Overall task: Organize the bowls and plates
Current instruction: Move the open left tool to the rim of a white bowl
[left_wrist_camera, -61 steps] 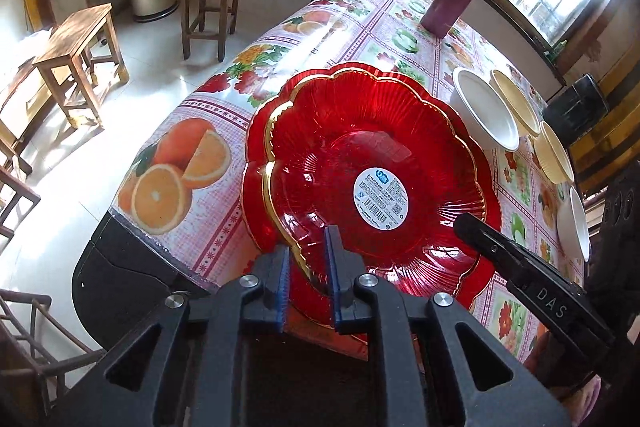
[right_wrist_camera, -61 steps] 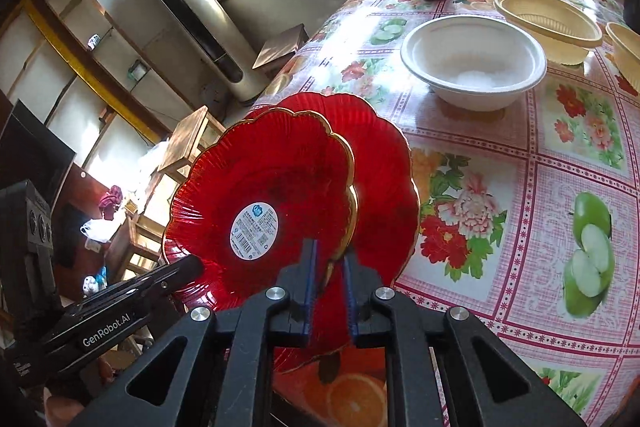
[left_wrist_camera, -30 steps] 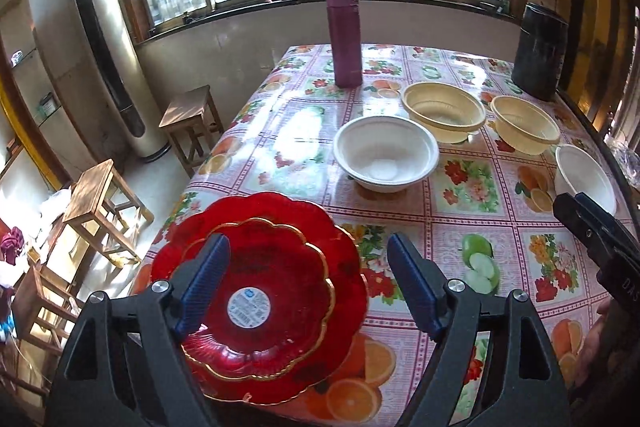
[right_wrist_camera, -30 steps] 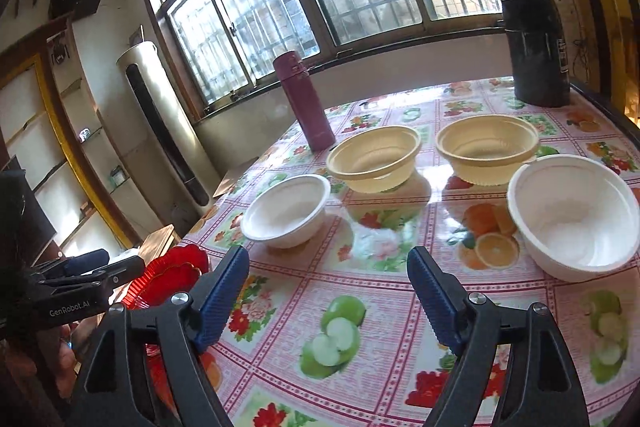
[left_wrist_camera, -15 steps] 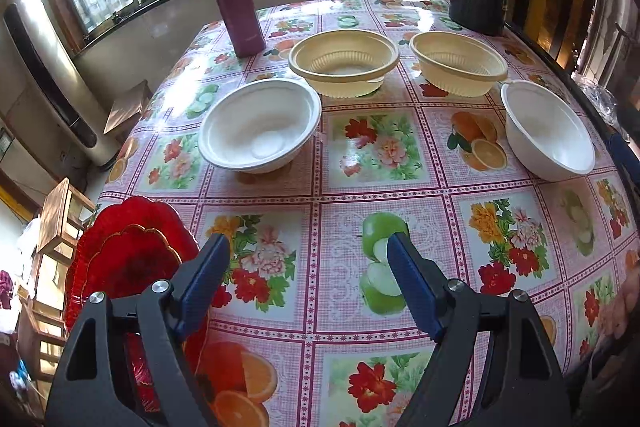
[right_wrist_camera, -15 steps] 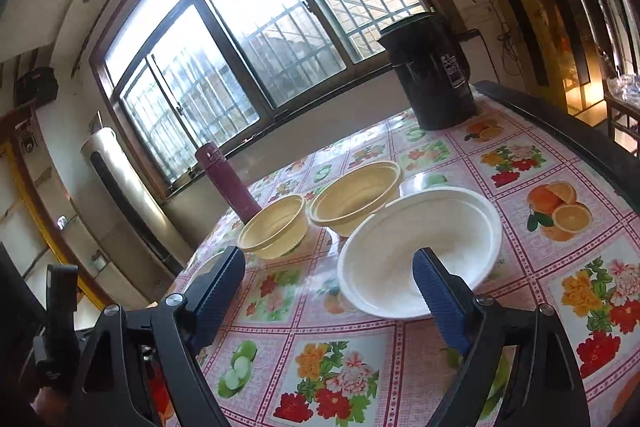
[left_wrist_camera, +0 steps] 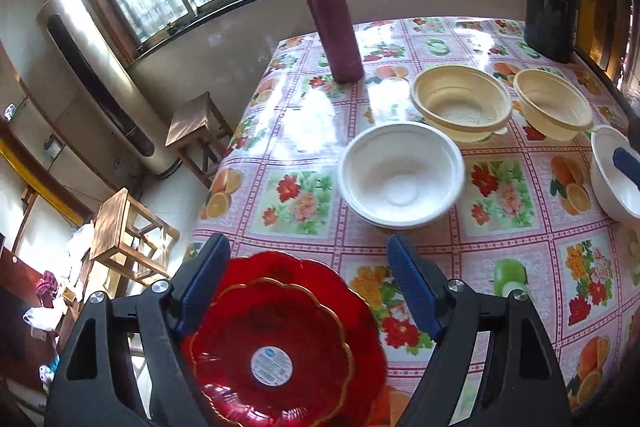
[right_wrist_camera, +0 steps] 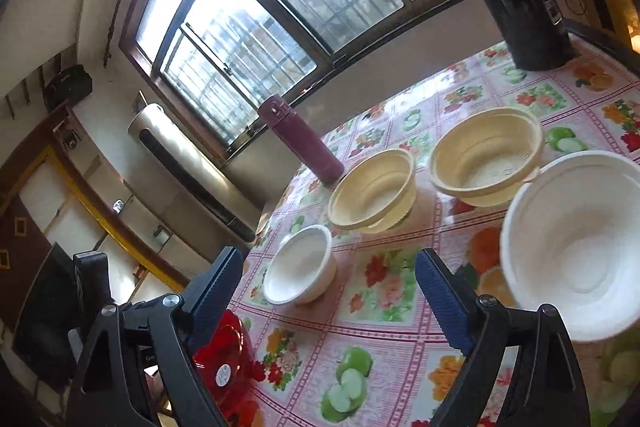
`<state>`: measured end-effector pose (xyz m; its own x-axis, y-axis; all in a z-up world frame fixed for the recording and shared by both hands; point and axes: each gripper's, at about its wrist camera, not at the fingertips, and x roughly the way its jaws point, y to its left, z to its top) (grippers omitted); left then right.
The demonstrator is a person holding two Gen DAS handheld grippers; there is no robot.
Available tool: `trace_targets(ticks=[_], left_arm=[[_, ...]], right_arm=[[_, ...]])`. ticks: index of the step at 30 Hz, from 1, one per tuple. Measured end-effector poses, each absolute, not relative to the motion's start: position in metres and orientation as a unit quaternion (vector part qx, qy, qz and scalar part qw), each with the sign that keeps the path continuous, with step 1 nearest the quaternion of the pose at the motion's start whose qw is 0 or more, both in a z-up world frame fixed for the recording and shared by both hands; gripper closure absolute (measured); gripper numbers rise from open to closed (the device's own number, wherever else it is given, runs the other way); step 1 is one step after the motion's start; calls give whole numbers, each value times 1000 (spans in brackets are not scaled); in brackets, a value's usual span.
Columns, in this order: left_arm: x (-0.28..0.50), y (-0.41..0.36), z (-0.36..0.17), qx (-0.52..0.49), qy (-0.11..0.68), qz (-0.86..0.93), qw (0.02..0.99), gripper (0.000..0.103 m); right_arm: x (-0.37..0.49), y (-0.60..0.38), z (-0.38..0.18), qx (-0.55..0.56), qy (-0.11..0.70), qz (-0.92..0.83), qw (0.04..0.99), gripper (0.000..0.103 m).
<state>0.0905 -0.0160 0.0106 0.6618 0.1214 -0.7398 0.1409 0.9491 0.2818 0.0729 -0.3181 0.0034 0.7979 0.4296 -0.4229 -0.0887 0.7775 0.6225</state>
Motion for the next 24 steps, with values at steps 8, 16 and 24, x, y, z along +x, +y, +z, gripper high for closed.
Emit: trace_targets(ticks=[8,16,24], left_arm=[[170,10,4,147,471,22,870,22],[209,4,-34,125,520,10,845,22],[228,-9,-62,100,556,3,825,21]], right_arm=[[163,-257,-22,349,360,156,851,13],[207,-242,-67,385,401,137,820,16],[223,-243,-97,394,421,143,805,18]])
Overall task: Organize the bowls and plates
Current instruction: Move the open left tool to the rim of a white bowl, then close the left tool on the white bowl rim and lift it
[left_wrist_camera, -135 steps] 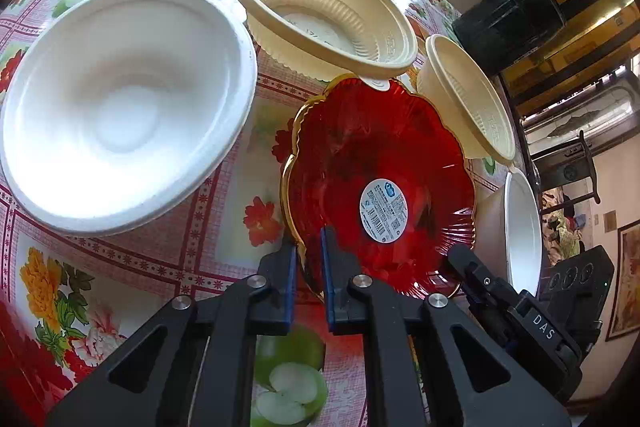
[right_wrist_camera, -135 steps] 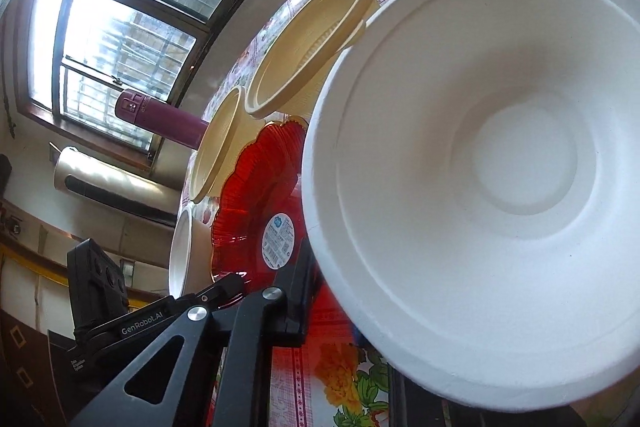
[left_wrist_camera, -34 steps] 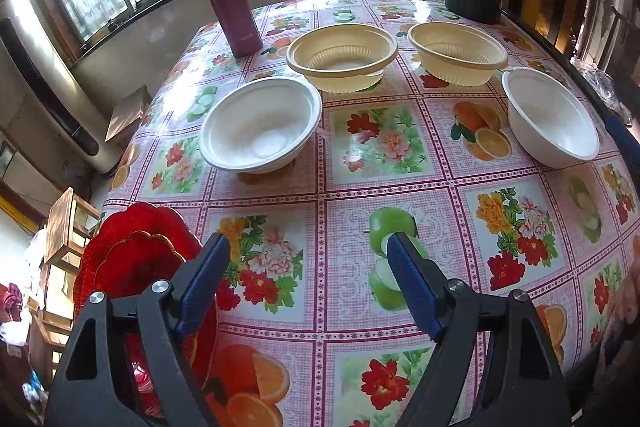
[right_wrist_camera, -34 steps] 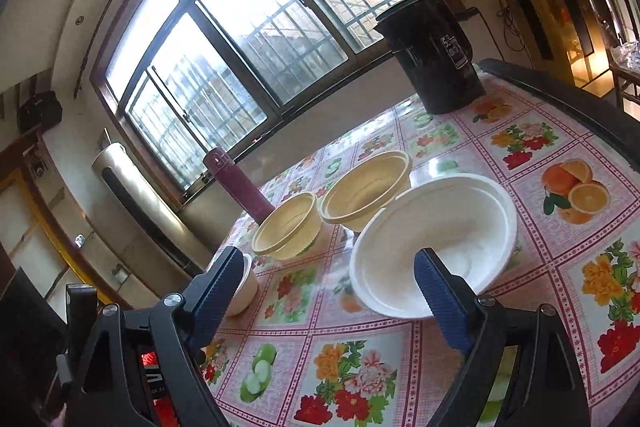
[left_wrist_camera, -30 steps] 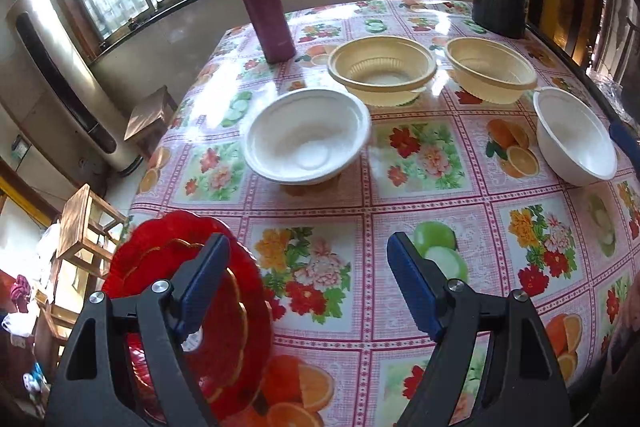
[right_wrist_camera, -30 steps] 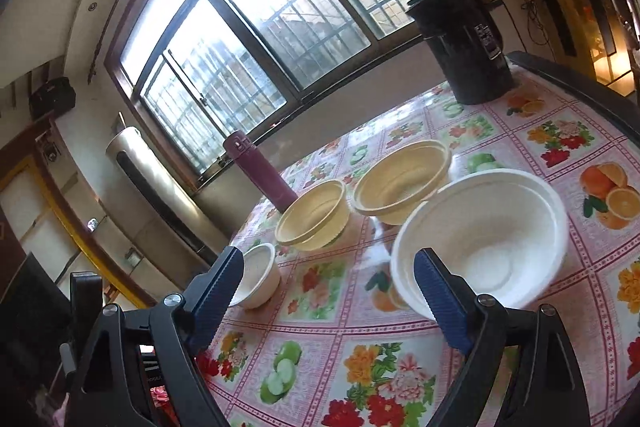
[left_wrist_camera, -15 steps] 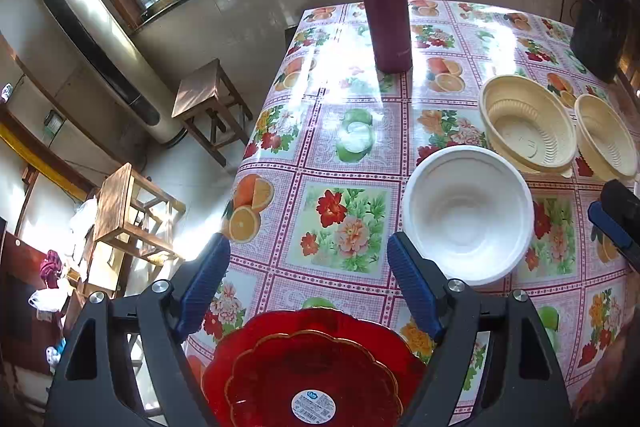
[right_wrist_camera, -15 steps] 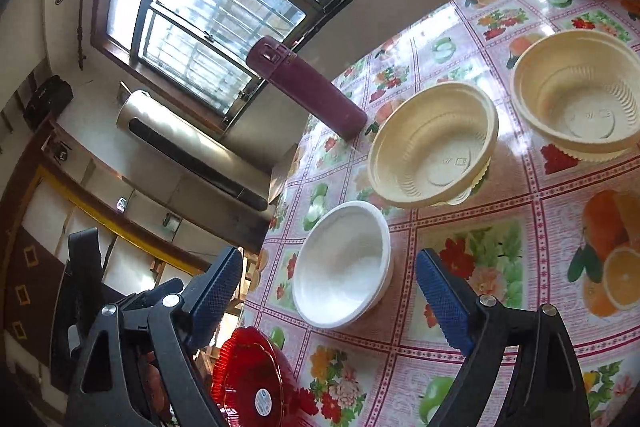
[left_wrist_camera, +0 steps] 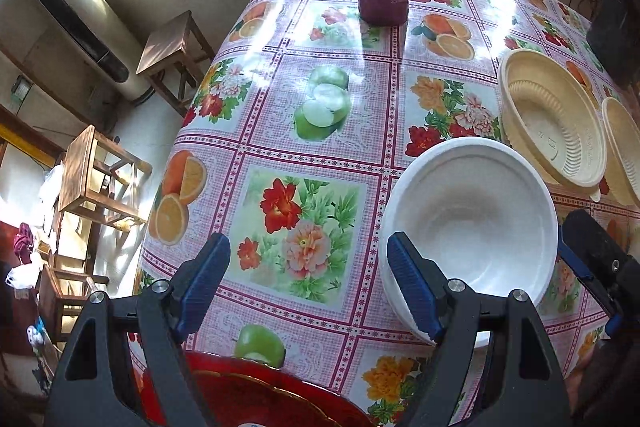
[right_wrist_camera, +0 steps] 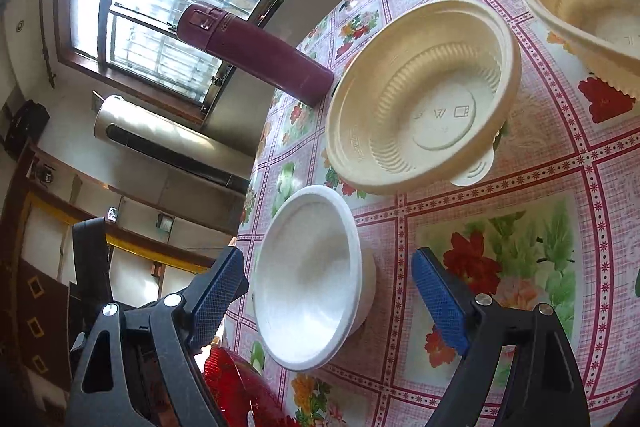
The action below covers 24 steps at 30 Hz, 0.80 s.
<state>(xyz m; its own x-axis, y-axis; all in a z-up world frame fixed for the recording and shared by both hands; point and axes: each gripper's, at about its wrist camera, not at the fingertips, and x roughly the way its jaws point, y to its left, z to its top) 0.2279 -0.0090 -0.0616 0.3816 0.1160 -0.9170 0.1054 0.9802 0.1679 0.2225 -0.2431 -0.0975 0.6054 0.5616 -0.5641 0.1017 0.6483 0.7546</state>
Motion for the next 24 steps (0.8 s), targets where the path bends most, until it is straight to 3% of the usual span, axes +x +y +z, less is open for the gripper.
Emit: trace_targets(ticks=[8,16,18,21,22,24], left_arm=[[234,-14,-70,86,564,7,821,22],[230,-20,-70,79,554,-15,828,22],[230,-21,-70,77,556,-18,828,29],[230,-20,-73,62,564,-27,823,50],[230,-19,-74,56,566,-31,822,61],[230,-18,-75,44,571,-39,819,68]], right_arm=[[228,-243,-111,400,426,144,799,31],[229,-237,-104,375,425,142,811,60],[229,-237,-104,370,425,139,814,66],[230,-236,-104,365,427,137,815,73],[231,-235,-104,364,429,136,815,75],[231,-235,-105,362,433,135,815,78]])
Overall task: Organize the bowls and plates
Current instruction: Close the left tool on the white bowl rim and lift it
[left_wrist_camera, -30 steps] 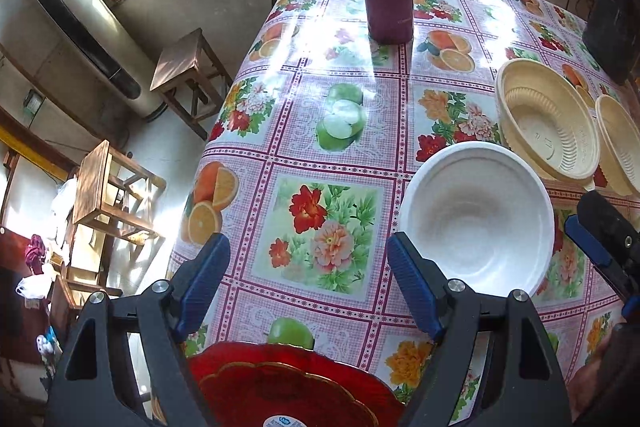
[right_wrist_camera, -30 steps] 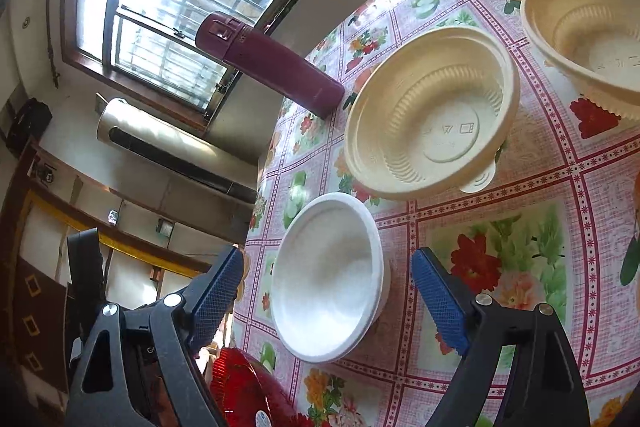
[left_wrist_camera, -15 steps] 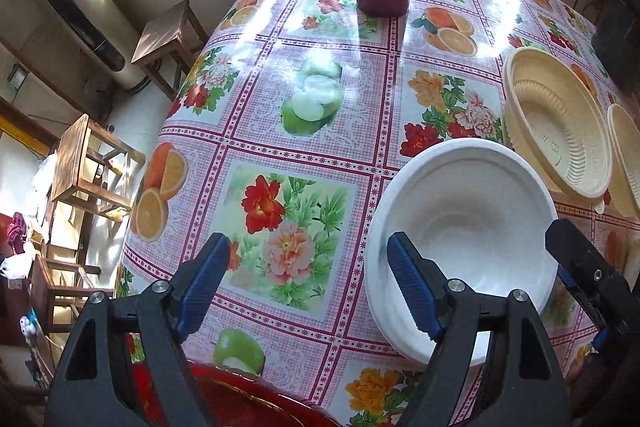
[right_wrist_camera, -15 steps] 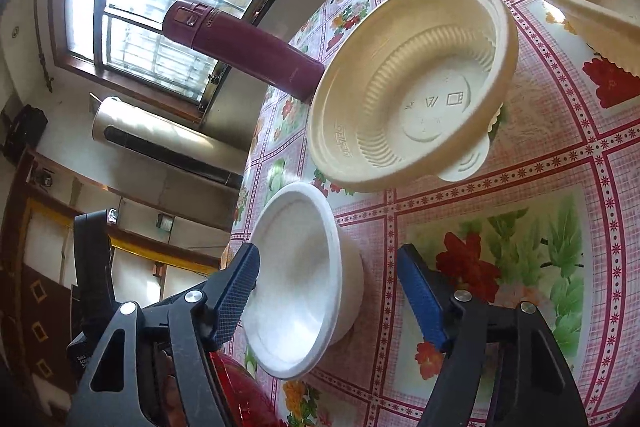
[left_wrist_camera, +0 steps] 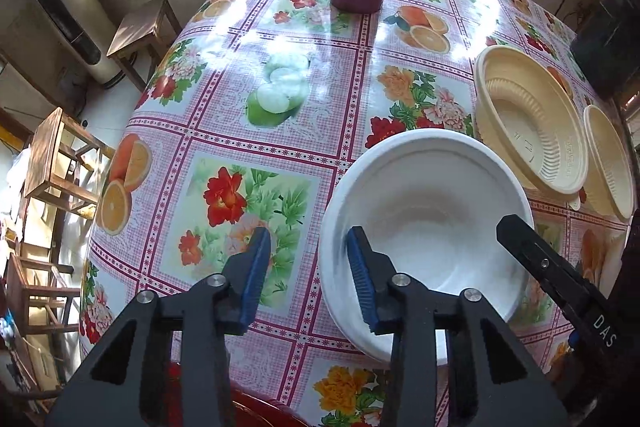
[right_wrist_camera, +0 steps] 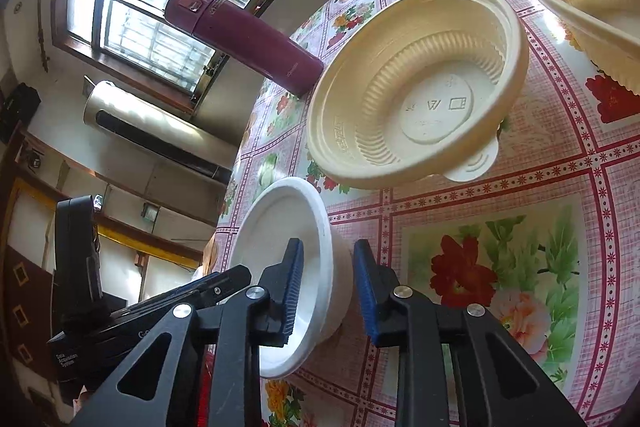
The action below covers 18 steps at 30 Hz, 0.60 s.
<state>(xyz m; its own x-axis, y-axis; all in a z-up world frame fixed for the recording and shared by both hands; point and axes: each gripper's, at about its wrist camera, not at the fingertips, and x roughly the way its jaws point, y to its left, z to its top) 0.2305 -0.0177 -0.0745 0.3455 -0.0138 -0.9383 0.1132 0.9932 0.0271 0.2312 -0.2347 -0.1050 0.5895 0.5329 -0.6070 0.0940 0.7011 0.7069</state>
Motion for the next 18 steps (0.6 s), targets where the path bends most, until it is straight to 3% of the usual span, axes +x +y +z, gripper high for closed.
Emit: trace_targets(ticks=[8,18], left_arm=[[226,-25,-73,37,570,-65,818,91],[216,-30,-68,46,564,-72,822,91]], right_arm=[[230,-234,-106,355,435,132,817,94],[223,-237,-101,350,432,118,823,97]])
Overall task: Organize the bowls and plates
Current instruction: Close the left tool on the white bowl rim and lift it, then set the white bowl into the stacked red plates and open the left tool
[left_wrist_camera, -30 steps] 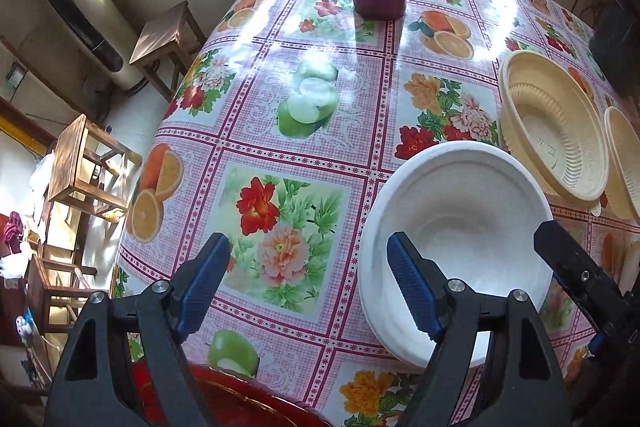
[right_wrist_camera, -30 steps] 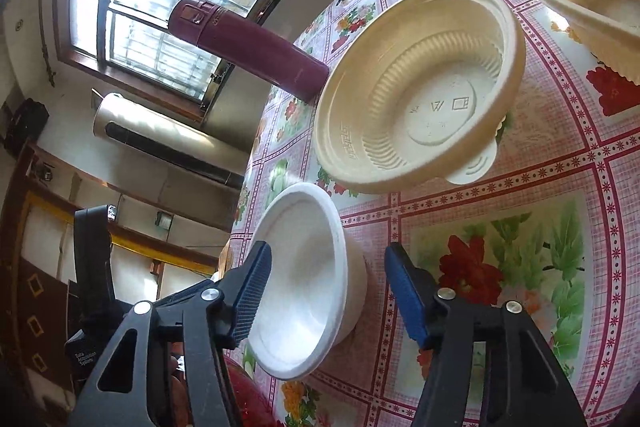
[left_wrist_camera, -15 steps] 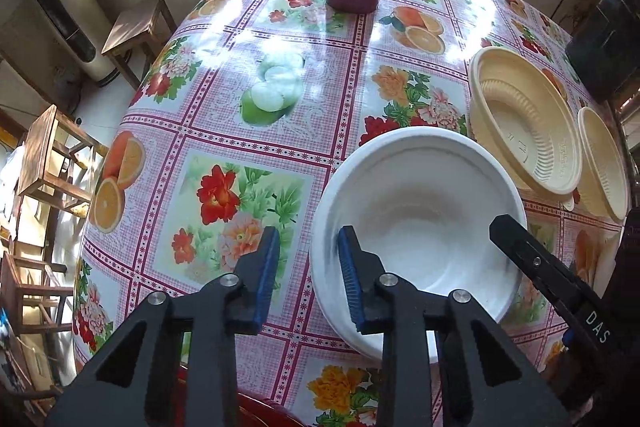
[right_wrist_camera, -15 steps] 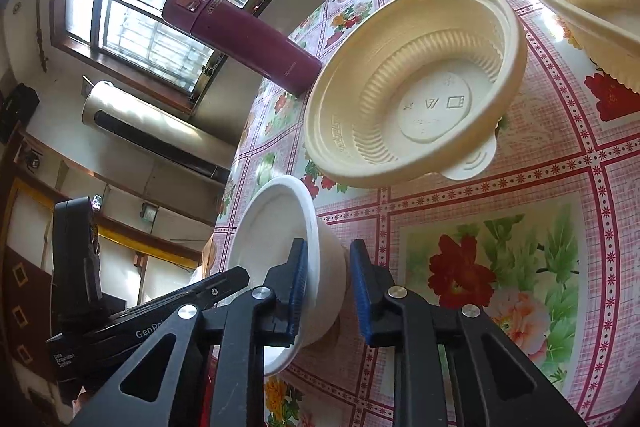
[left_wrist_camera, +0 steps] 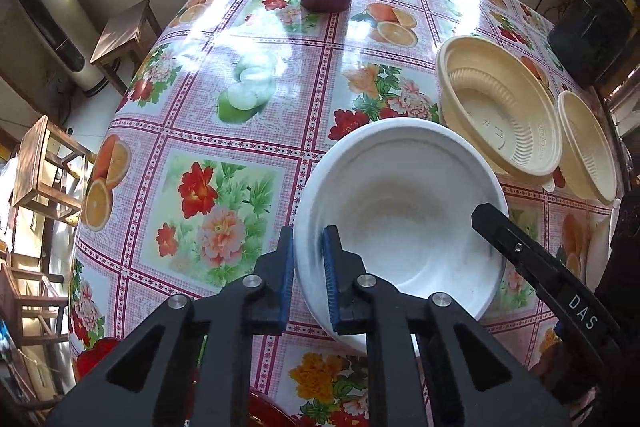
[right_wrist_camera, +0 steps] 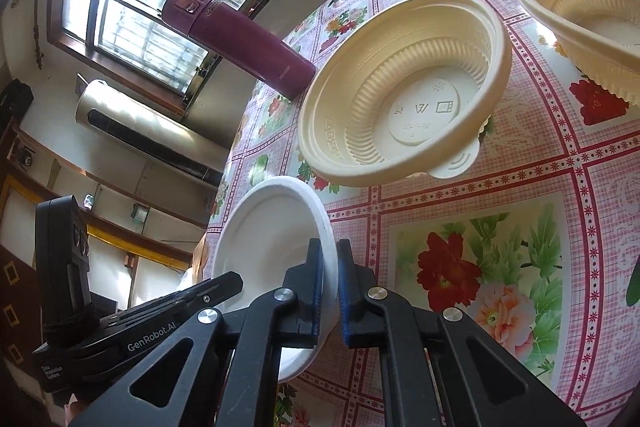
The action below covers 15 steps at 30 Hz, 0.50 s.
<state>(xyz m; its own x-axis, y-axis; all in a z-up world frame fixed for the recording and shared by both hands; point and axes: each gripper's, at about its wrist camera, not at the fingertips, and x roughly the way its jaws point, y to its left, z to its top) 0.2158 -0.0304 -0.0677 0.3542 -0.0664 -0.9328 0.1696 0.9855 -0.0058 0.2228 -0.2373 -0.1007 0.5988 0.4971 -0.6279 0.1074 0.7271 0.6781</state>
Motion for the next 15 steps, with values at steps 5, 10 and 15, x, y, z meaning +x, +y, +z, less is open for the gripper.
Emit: trace_targets(ticks=[5,10,15], left_arm=[[201,-23,-50,52,549,-77,831,91],[171,-6,-27,60,527,-82,844,91],[131,25,-7,72,507,-78,855,91]], right_arm=[[209,-234,-86,345,420,126,830,97],[182,-221,-66,342,400,148,837,96],[149,-195,-49,333,389,181,839,96]])
